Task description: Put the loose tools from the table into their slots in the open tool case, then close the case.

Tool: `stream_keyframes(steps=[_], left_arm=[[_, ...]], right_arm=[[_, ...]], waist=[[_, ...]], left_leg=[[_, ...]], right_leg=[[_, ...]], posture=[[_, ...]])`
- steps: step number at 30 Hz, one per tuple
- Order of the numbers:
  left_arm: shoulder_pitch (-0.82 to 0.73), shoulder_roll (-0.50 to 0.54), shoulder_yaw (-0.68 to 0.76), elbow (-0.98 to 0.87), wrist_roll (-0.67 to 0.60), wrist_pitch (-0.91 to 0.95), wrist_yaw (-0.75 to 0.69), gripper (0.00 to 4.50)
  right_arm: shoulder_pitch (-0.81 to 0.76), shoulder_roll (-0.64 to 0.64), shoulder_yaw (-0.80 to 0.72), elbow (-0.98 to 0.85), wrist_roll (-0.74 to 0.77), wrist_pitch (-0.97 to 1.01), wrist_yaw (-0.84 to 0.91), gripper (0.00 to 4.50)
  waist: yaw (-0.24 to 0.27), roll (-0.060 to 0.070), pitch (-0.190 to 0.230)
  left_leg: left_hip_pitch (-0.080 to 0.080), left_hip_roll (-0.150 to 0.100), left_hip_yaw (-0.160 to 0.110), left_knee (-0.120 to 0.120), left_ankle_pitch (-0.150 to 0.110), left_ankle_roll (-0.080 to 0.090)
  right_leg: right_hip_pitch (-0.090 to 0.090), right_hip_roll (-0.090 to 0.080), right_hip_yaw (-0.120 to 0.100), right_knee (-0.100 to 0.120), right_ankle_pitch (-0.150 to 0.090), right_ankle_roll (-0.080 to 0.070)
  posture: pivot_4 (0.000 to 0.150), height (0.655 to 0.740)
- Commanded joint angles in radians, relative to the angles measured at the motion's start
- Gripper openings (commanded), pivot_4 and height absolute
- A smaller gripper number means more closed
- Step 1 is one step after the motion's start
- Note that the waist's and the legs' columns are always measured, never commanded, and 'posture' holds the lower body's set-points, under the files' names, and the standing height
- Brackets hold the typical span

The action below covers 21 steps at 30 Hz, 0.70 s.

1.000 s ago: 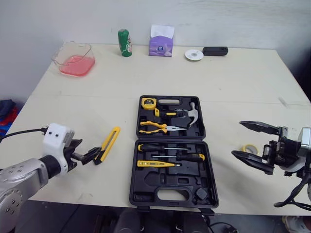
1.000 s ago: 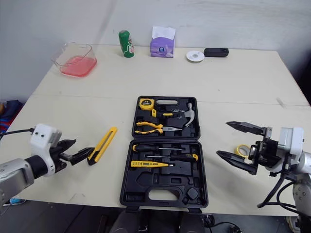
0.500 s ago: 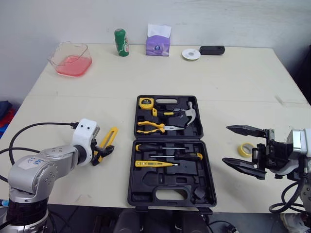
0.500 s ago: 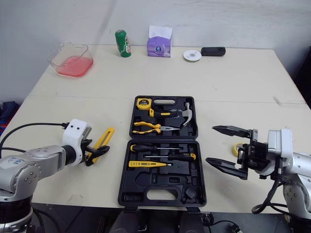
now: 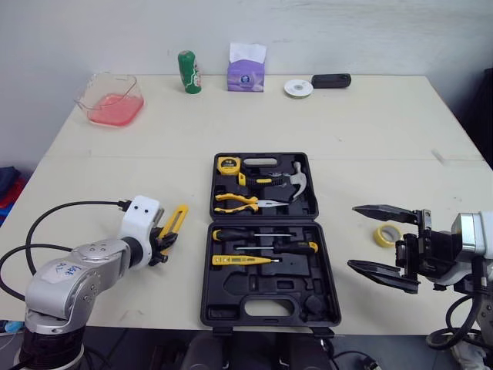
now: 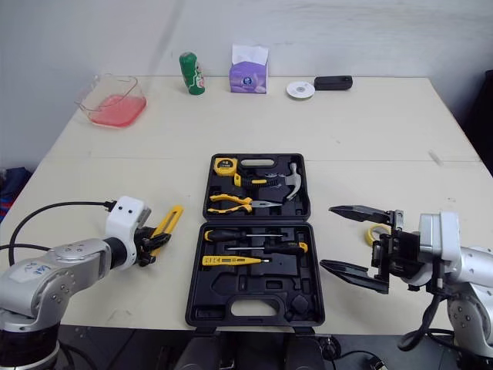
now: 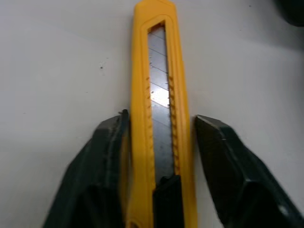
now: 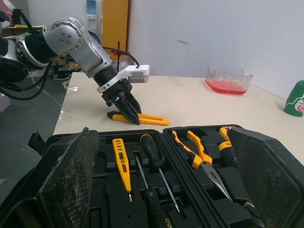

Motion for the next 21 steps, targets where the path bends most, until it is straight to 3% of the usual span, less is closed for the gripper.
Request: stream_keyframes(steps=[1,8,17,21], left_arm=[[0.062,0.013,-0.046,0.049,0.039,0.013,-0.016,1.25],[0.066,0.095,-0.021,0.042,0.1,-0.278,-0.138,1.25],[0.128,0.215,0.098,0.103,0.097,-0.817,-0.549,1.25],[0.105,0.224,0.068,0.068,0.046,-0.936,-0.706,1.25]], right_arm=[[-0.005,-0.011,-0.03,-0.05,0.024,0.014,-0.022,4.5],[-0.021,-0.028,-0.025,-0.048,0.001,0.029,-0.033,4.5],[-0.01,-0.077,-0.047,-0.064,-0.014,0.073,-0.072,4.5],[0.021,-0.104,-0.068,-0.109,0.002,0.105,-0.073,4.5]], waist=[[-0.001,0.003,-0.002],[0.001,0.002,-0.002],[0.0,-0.008,0.004],[0.002,-0.008,0.004]], left_leg=[[0.0,0.001,0.001,0.0,0.0,0.0],[-0.002,0.002,0.005,0.0,0.0,-0.001],[-0.007,0.003,0.007,0.0,0.0,0.005],[-0.008,0.003,0.008,0.0,-0.003,0.008]], right_leg=[[-0.001,0.0,0.001,0.0,0.0,0.0],[-0.007,0.001,0.004,0.002,0.001,-0.002],[-0.01,0.0,0.002,-0.002,0.001,-0.003],[-0.011,0.0,0.001,-0.006,0.001,-0.003]], posture=[[0.15,0.74],[0.15,0.74],[0.15,0.74],[0.15,0.74]])
